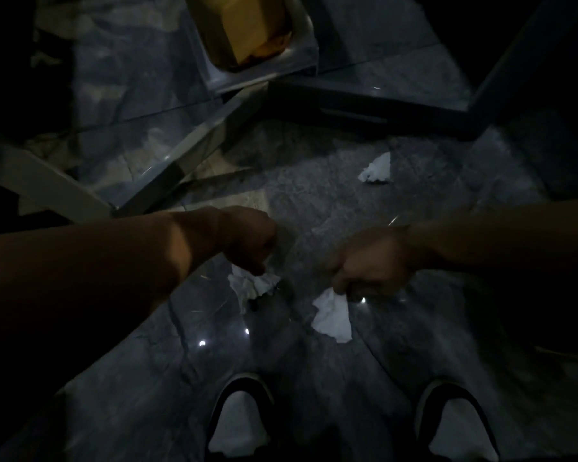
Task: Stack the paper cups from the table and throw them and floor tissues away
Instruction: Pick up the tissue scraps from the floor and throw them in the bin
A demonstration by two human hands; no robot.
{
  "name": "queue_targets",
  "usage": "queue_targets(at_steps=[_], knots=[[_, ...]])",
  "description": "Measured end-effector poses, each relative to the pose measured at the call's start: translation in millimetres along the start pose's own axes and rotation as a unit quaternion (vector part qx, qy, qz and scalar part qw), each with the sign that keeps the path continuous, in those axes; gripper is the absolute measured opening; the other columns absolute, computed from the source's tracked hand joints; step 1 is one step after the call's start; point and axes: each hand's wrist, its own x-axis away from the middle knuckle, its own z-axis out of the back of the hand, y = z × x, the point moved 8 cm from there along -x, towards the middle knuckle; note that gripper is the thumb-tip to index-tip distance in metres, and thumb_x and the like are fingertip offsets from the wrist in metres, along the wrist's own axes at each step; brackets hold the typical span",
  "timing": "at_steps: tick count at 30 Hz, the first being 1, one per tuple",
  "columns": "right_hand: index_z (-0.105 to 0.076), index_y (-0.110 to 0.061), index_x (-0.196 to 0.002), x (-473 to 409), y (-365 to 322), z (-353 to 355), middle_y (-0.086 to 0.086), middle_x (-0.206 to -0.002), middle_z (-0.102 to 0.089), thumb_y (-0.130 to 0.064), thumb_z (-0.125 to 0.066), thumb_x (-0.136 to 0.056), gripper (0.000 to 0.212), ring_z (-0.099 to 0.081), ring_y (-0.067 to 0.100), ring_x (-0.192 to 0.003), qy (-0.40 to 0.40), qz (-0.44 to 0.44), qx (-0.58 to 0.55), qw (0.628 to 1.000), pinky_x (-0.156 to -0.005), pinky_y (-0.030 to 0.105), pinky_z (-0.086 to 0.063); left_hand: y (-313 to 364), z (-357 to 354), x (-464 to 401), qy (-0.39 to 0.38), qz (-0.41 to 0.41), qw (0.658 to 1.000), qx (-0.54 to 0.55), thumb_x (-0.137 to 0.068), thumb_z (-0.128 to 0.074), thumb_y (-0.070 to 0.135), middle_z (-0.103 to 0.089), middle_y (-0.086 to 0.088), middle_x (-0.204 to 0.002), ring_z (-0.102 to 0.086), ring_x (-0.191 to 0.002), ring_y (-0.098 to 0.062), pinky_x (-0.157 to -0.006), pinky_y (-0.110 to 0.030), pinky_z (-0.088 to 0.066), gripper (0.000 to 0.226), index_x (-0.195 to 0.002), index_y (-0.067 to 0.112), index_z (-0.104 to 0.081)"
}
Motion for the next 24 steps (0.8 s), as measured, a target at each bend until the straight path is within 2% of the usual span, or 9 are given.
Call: queue_targets(at_steps=[2, 4, 7, 10, 12, 15, 20, 22, 24], knots=[[-0.063, -0.022, -0.112, -1, -5, -11, 0.007, -0.142, -0.044, -0.028, -0.056, -0.091, 0.023, -0.053, 0.026, -0.115, -0.039, 0.025, 0.019, 0.999, -0.089, 0.037, -0.046, -4, -6, 2, -0.007, -0.011, 1.000, -0.028, -0.081, -0.069, 0.044, -0.069, -0.001, -0.105, -0.064, -0.093, -0.020, -0.079, -0.031, -0.052, 0.029, -0.097, 0.020, -0.070], [-0.062, -0.027, -0.115, -2, -6, -21, 0.004, -0.160, -0.018, -0.029, -0.058, -0.088, 0.027, -0.046, 0.031, -0.128, -0.073, 0.041, 0.039, 0.996, -0.095, 0.044, -0.047, -5, -10, 5, -0.013, -0.034, 0.995, -0.089, -0.081, -0.068, 0.047, -0.066, -0.002, -0.114, -0.062, -0.103, -0.021, -0.086, -0.033, -0.052, 0.032, -0.100, 0.021, -0.070], [-0.064, -0.031, -0.113, -3, -18, -29, 0.000, -0.164, -0.004, -0.030, -0.066, -0.080, 0.033, -0.035, 0.032, -0.136, -0.083, 0.090, 0.076, 0.990, -0.098, 0.047, -0.044, 2, -19, 9, 0.003, -0.095, 0.971, -0.219, -0.083, -0.060, 0.055, -0.058, -0.001, -0.125, -0.047, -0.122, -0.022, -0.101, -0.041, -0.044, 0.040, -0.104, 0.022, -0.071], [-0.068, -0.020, -0.112, -2, -30, -35, 0.006, -0.164, -0.008, -0.027, -0.063, -0.076, 0.037, -0.021, 0.034, -0.141, -0.103, 0.117, 0.107, 0.982, -0.105, 0.051, -0.038, 15, -31, 18, 0.040, -0.165, 0.952, -0.255, -0.084, -0.058, 0.053, -0.045, -0.002, -0.143, -0.029, -0.137, -0.024, -0.111, -0.045, -0.032, 0.039, -0.100, 0.023, -0.075], [-0.067, -0.010, -0.116, -2, -31, -38, 0.009, -0.163, -0.010, -0.028, -0.063, -0.076, 0.044, -0.015, 0.036, -0.145, -0.120, 0.115, 0.125, 0.978, -0.112, 0.053, -0.028, 14, -35, 23, 0.046, -0.174, 0.952, -0.247, -0.085, -0.057, 0.050, -0.035, -0.002, -0.154, -0.018, -0.145, -0.025, -0.116, -0.045, -0.024, 0.037, -0.102, 0.022, -0.076], [-0.064, -0.011, -0.121, -4, -29, -40, 0.005, -0.164, -0.009, -0.028, -0.065, -0.077, 0.047, -0.008, 0.036, -0.147, -0.120, 0.107, 0.125, 0.979, -0.114, 0.056, -0.020, 10, -40, 27, 0.033, -0.169, 0.957, -0.234, -0.087, -0.056, 0.046, -0.025, -0.002, -0.161, -0.009, -0.150, -0.026, -0.119, -0.044, -0.016, 0.037, -0.105, 0.020, -0.075], [-0.050, -0.022, -0.135, -7, -21, -45, 0.002, -0.163, -0.012, -0.032, -0.062, -0.076, 0.061, -0.005, 0.036, -0.148, -0.136, 0.093, 0.109, 0.980, -0.116, 0.055, -0.017, 25, -49, 31, 0.006, -0.213, 0.955, -0.204, -0.090, -0.054, 0.036, -0.019, -0.003, -0.164, -0.005, -0.152, -0.023, -0.121, -0.044, -0.006, 0.034, -0.115, 0.019, -0.071], [-0.048, -0.021, -0.136, -6, -20, -43, 0.004, -0.162, -0.018, -0.036, -0.053, -0.078, 0.061, -0.010, 0.037, -0.147, -0.112, 0.098, 0.111, 0.983, -0.114, 0.055, -0.020, 28, -51, 30, 0.010, -0.237, 0.954, -0.182, -0.089, -0.057, 0.037, -0.018, 0.000, -0.164, -0.006, -0.152, -0.021, -0.122, -0.043, -0.010, 0.037, -0.124, 0.027, -0.065], [-0.046, -0.018, -0.139, -5, -19, -40, 0.005, -0.161, -0.023, -0.031, -0.052, -0.084, 0.056, -0.017, 0.038, -0.146, -0.084, 0.098, 0.105, 0.986, -0.112, 0.056, -0.024, 28, -55, 26, 0.020, -0.254, 0.955, -0.153, -0.087, -0.062, 0.038, -0.024, 0.001, -0.162, -0.013, -0.151, -0.020, -0.122, -0.041, -0.017, 0.046, -0.131, 0.027, -0.058]])
